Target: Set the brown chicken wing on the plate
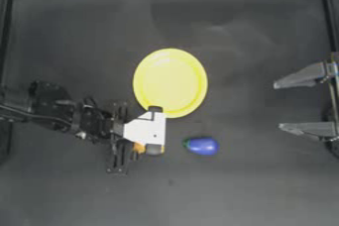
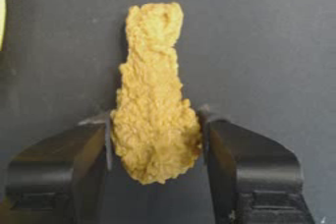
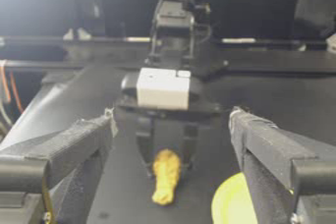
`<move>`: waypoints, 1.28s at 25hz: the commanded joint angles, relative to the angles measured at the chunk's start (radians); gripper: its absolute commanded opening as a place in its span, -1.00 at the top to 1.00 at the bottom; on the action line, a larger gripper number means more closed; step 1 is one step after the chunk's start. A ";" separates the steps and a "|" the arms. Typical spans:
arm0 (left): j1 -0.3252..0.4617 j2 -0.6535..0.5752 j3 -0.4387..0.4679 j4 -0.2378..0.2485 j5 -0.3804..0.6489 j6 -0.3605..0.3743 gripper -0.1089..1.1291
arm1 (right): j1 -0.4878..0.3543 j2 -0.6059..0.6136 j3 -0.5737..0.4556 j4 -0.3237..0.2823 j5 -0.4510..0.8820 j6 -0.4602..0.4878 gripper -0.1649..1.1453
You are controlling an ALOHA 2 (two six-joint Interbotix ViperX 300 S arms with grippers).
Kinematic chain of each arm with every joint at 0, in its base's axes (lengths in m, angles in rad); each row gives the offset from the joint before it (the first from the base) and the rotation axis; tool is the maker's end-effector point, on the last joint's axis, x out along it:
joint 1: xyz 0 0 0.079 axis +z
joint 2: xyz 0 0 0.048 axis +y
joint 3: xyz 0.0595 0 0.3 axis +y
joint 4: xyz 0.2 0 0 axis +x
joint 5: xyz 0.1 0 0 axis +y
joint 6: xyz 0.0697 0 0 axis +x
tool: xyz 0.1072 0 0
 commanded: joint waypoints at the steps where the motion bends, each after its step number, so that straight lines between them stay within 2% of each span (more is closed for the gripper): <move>1: 0.008 -0.129 -0.021 0.015 -0.020 0.003 0.64 | 0.000 0.005 -0.009 0.003 -0.008 0.002 -0.77; 5: 0.046 -0.193 -0.021 0.037 -0.031 0.003 0.63 | 0.000 0.005 -0.009 0.003 -0.009 0.003 -0.77; 11: 0.167 -0.212 -0.060 0.052 -0.037 0.011 0.63 | 0.000 0.005 -0.002 0.014 -0.012 0.006 -0.77; 14: 0.209 -0.183 -0.097 0.072 -0.035 0.064 0.63 | 0.000 0.005 0.005 0.015 -0.015 0.006 -0.77; 20: 0.258 -0.083 -0.176 0.069 -0.035 0.166 0.63 | 0.000 0.005 0.005 0.015 -0.018 0.006 -0.77; 32: 0.321 0.051 -0.207 0.069 -0.060 0.202 0.63 | 0.000 0.005 0.006 0.012 -0.026 0.005 -0.77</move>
